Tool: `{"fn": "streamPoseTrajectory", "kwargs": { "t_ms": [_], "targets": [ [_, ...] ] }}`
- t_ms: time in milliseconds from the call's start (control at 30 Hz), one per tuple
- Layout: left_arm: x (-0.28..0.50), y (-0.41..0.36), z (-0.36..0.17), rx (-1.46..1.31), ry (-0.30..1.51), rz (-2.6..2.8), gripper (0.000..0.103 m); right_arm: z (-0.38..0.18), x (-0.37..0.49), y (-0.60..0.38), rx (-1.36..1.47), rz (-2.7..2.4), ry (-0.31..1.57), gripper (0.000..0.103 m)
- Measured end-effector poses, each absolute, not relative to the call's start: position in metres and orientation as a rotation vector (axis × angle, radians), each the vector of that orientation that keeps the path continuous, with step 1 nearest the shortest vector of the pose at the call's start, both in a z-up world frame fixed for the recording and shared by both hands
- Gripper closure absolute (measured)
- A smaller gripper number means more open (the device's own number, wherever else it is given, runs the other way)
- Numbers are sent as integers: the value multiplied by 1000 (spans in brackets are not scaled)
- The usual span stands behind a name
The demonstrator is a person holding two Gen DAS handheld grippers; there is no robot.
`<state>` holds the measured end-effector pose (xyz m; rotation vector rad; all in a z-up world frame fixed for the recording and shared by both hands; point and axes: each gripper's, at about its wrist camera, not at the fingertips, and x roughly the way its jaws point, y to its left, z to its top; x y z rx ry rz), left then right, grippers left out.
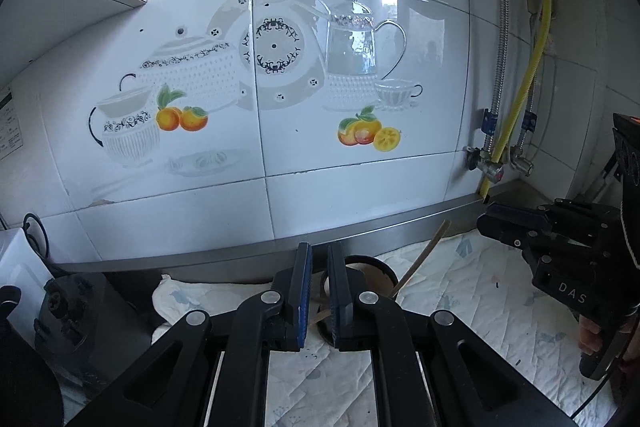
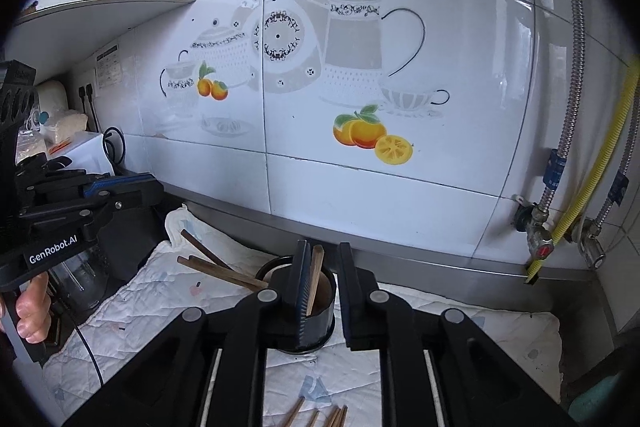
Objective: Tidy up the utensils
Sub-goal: 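Lower both chopsticks into the holder and open both grippers, then withdraw both tools from the holder back over the loose chopsticks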
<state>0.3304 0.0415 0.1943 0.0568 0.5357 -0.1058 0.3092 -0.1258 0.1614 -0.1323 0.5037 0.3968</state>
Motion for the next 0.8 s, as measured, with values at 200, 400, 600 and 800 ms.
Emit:
{"fn": "streamPoseTrajectory", "kwargs": {
  "t_ms": [200,400,600,800],
  "targets": [
    [284,47,193,82,549,-88,69,158,277,-137,-141,373,506,80],
    [233,41,183,133,552,-93,52,140,240,-147,-139,381,541,80],
    [188,32,151,119,597,-141,52,111,206,-153,-145,383,590,80],
    [148,15,101,134,663,-167,52,73,172,-165,-147,360,641,80]
  ]
}}
